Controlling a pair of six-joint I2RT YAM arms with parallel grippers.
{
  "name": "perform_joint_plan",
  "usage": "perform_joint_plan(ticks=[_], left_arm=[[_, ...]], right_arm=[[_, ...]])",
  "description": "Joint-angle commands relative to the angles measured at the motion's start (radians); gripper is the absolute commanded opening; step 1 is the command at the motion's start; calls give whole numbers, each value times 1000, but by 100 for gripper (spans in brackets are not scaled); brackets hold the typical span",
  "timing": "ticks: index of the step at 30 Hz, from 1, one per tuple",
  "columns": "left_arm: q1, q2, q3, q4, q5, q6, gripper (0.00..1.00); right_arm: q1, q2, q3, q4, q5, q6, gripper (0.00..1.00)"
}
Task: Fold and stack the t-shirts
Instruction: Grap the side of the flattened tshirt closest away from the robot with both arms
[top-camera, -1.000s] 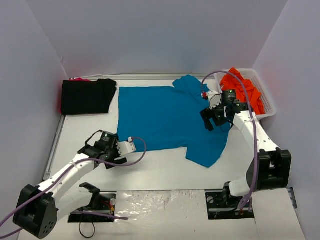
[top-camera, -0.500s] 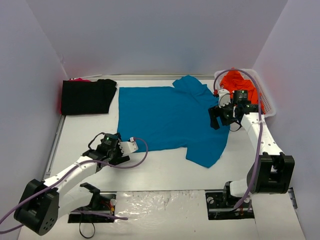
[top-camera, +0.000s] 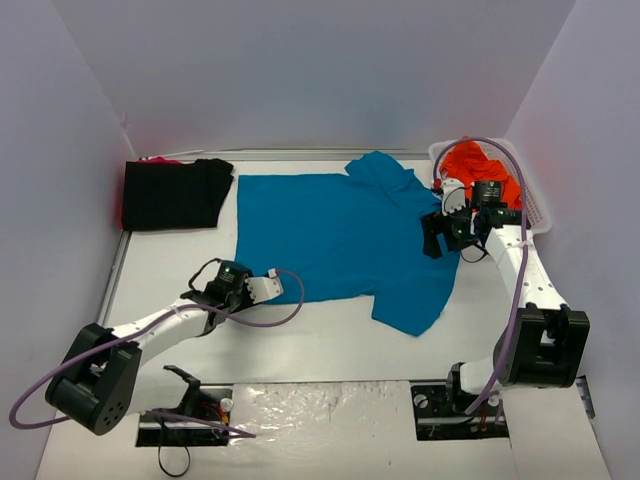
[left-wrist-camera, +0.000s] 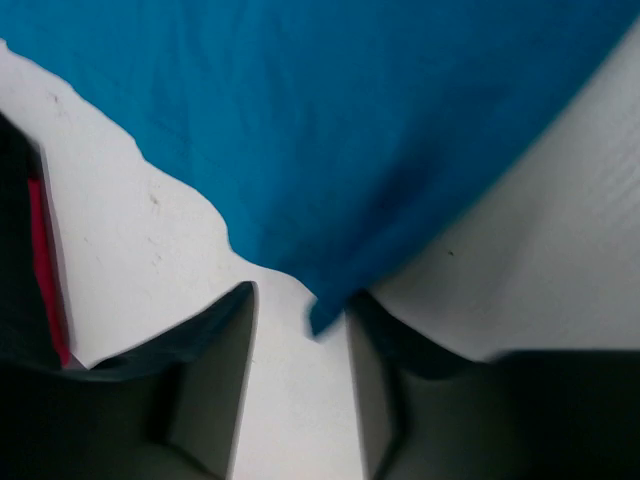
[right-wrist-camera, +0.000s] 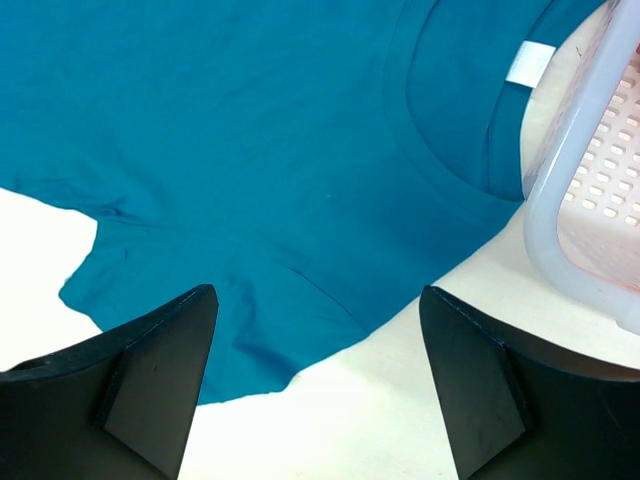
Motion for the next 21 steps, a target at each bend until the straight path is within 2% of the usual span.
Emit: perform_joint_plan(ticks=[1,4,5,8,12,14,15,18,21], left_arm=[[-12,4,37,-75,16,-3,34],[-15,-33,60,-167,39,7,9],[-15,-50,72,-190,34,13,4],[-15,-169,101,-337,9,-6,2],[-9,-263,149,-452,44,-72,2],[-5,-253,179,-475,58,-106,2],[-2,-216,207,-484,63,-114,2],[5,-118,262,-468,66,-137,3],[37,-29,301,-429,126,-167,2]], right_arm=[[-9,2,-6,-18,-22,2,78],[-11,-5,-6,-22,-22,0,77],[-11,-6,-3,-28,-27,-4,76],[-8,-26,23,-93,-27,-53,76],[4,-60,54,-243,-22,-194,75],[9,-75,53,-280,-14,-253,74],[27,-80,51,-339,-10,-320,75],[67,-42,68,-465,36,-376,75],[180,-21,60,-556,52,-405,75]])
